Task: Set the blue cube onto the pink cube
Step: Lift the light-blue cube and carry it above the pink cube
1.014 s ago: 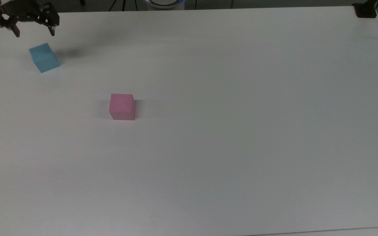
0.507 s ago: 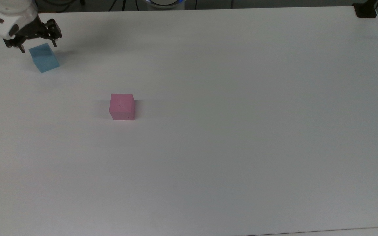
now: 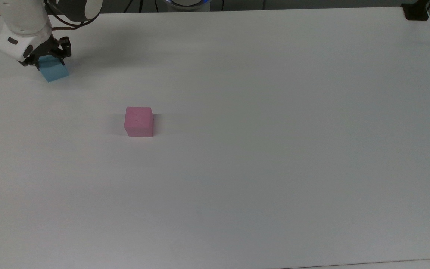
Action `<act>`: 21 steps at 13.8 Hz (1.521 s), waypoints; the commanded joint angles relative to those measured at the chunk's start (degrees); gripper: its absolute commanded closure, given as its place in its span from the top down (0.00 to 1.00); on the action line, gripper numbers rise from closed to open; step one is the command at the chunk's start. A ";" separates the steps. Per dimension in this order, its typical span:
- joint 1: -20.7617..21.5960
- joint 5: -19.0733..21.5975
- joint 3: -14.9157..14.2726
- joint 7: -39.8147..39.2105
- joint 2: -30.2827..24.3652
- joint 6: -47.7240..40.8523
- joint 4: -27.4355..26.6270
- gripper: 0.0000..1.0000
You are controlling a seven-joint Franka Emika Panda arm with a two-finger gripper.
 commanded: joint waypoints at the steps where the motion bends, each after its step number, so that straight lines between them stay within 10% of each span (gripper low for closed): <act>1: 0.77 -0.95 -0.86 -1.00 -0.88 -1.20 -0.91 0.14; 6: 2.25 5.89 0.80 9.70 -3.78 -11.90 7.15 0.14; 12: 5.15 7.93 17.22 36.76 -2.64 -19.49 17.99 0.14; 21: 7.01 7.14 18.12 38.29 0.52 -15.53 18.08 0.17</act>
